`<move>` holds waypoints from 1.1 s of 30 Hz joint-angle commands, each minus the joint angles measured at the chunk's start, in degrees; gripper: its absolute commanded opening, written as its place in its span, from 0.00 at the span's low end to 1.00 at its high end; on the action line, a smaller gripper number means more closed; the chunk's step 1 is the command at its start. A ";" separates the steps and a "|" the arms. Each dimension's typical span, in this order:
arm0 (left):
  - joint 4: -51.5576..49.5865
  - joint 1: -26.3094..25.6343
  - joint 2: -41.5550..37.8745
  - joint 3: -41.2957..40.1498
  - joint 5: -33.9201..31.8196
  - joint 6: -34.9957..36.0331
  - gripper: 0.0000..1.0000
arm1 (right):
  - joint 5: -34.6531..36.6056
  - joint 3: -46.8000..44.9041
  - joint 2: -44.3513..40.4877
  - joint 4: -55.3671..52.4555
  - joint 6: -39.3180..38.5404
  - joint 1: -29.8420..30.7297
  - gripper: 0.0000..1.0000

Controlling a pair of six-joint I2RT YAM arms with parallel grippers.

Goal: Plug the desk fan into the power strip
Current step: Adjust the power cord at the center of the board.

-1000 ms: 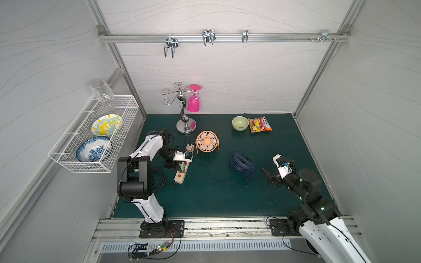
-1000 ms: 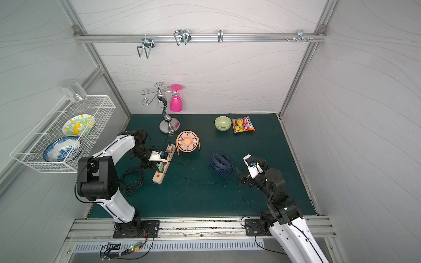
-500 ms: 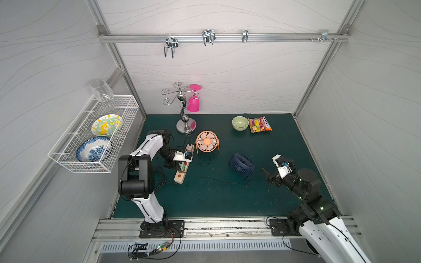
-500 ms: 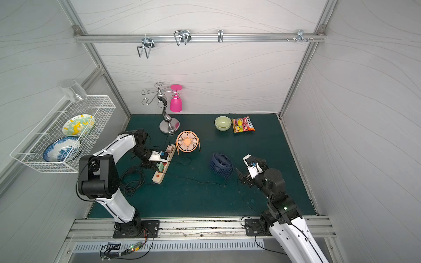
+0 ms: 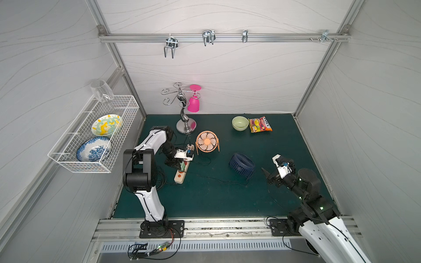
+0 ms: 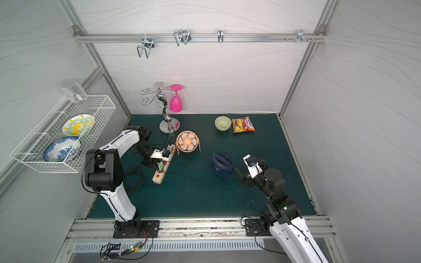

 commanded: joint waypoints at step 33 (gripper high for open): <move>20.56 -4.52 5.31 -9.49 -20.11 -5.98 0.00 | -0.94 -0.72 -0.42 2.16 1.27 -0.91 0.99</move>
